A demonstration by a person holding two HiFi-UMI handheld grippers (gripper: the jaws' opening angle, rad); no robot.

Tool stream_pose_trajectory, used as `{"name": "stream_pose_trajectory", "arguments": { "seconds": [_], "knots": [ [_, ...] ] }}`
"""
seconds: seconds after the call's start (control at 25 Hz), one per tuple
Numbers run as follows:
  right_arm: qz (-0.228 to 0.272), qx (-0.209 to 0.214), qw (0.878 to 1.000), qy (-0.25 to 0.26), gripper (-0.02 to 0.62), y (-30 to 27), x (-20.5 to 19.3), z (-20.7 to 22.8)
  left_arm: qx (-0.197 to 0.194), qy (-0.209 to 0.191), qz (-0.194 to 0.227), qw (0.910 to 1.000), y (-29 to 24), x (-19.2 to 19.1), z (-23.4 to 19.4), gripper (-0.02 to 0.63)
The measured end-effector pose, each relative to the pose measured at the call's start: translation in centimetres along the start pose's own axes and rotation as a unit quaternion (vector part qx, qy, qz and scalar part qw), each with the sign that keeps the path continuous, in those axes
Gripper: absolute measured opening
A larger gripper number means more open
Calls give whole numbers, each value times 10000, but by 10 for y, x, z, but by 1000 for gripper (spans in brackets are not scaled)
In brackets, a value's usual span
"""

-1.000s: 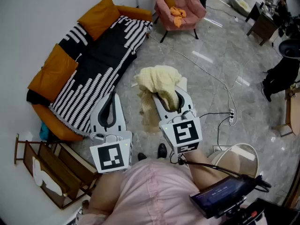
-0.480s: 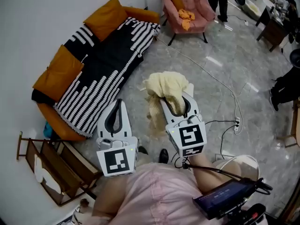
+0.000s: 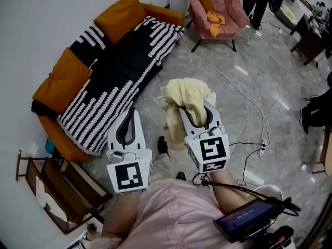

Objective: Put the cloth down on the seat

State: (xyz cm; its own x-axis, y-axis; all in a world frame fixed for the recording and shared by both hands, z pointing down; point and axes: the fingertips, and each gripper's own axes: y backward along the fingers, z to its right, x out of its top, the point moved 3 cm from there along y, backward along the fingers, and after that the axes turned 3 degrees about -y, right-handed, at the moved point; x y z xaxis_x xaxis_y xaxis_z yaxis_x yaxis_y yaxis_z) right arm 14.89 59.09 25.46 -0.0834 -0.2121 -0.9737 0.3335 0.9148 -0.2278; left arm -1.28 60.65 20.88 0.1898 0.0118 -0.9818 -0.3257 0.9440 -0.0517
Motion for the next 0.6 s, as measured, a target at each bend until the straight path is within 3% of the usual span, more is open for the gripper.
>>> {"name": "stream_pose_trajectory", "arguments": {
  "seconds": [0.6],
  "knots": [
    [321,-296,9989,196,163,-196,85,36,-247,47,488,9985,-189,19,-112,11]
  ]
}}
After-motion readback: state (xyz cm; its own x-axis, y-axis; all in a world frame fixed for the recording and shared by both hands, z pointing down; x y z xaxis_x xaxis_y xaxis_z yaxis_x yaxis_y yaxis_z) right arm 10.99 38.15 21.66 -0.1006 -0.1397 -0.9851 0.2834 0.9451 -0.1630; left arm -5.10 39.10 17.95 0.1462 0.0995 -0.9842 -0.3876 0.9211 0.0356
